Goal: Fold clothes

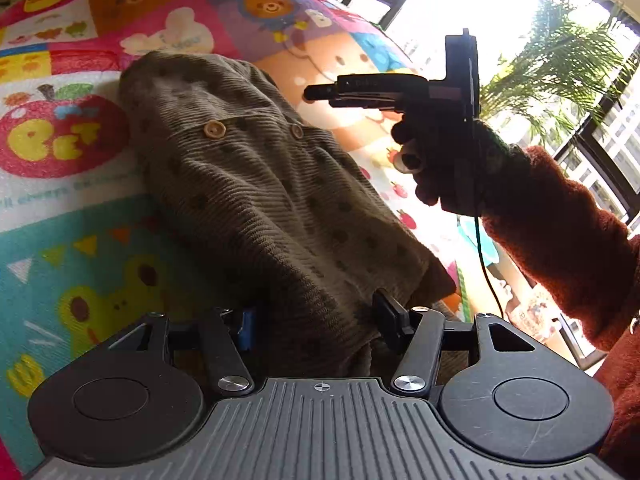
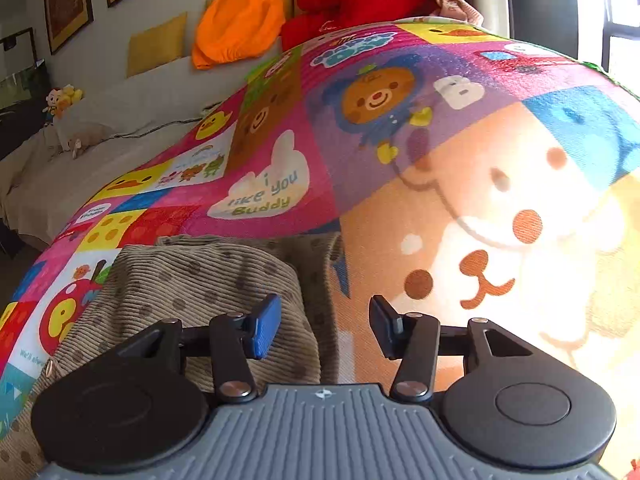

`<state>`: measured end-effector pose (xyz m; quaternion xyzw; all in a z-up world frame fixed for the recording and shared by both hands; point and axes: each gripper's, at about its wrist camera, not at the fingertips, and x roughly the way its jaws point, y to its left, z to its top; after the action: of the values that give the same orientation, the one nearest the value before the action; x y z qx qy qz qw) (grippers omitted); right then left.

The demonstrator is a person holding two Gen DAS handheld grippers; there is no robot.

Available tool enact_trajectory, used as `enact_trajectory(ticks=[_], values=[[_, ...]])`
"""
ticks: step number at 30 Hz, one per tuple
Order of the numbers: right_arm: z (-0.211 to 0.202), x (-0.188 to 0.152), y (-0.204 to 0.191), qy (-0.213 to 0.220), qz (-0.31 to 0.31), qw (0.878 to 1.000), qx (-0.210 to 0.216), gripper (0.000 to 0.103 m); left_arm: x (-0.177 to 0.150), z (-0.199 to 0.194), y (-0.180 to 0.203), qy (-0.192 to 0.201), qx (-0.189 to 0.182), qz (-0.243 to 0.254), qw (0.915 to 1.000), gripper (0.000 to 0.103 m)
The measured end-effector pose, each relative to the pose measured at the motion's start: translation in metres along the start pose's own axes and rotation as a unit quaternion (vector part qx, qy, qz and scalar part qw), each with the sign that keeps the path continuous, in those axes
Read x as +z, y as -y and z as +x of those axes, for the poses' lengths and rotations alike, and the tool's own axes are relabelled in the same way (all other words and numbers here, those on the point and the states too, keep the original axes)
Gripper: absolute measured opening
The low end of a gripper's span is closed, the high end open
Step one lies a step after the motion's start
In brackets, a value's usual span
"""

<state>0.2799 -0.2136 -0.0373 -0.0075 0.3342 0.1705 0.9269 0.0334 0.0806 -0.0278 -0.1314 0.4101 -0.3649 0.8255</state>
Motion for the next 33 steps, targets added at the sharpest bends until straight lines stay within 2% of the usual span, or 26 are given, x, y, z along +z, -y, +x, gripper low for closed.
enact_trajectory(ticks=[2,6,10,14,16,18,21,25,27,31,33], values=[[-0.02,-0.009,0.009,0.005,-0.005,1.0,-0.012,0.054,-0.009,0.009,0.015,-0.023,-0.019,0.019,0.9994,0.062],[-0.069,-0.031,0.019,0.014,0.002,1.0,0.002,0.064,-0.017,0.003,0.038,-0.038,-0.001,0.06,0.9975,0.069],[-0.117,-0.069,0.011,0.011,-0.017,0.999,0.041,0.072,-0.006,-0.027,0.044,0.014,0.021,0.059,0.998,0.084],[-0.132,-0.115,-0.009,-0.013,-0.08,0.996,0.039,0.072,0.012,-0.037,0.047,0.081,0.046,0.04,0.9948,0.085],[-0.134,-0.136,-0.019,-0.023,-0.107,0.994,0.028,0.072,0.016,-0.032,0.05,0.097,0.051,0.042,0.9931,0.085],[-0.14,-0.148,-0.02,-0.024,-0.1,0.994,0.027,0.072,0.018,-0.024,0.052,0.103,0.057,0.048,0.9919,0.087],[-0.152,-0.157,-0.017,-0.05,-0.087,0.994,0.044,0.072,0.01,-0.004,0.051,0.069,0.08,0.063,0.9924,0.088],[-0.183,-0.165,-0.027,-0.055,-0.141,0.987,0.046,0.072,-0.011,0.014,0.047,0.005,0.101,0.087,0.9911,0.089],[-0.201,-0.169,-0.035,-0.044,-0.167,0.984,0.051,0.072,-0.022,0.013,0.05,-0.004,0.105,0.109,0.9885,0.092],[-0.219,-0.167,-0.065,-0.019,-0.197,0.973,0.12,0.078,-0.027,0.001,0.049,-0.012,0.106,0.108,0.9884,0.093],[-0.216,-0.17,-0.085,-0.017,-0.231,0.962,0.147,0.08,-0.026,-0.011,0.05,-0.003,0.118,0.114,0.9865,0.094]])
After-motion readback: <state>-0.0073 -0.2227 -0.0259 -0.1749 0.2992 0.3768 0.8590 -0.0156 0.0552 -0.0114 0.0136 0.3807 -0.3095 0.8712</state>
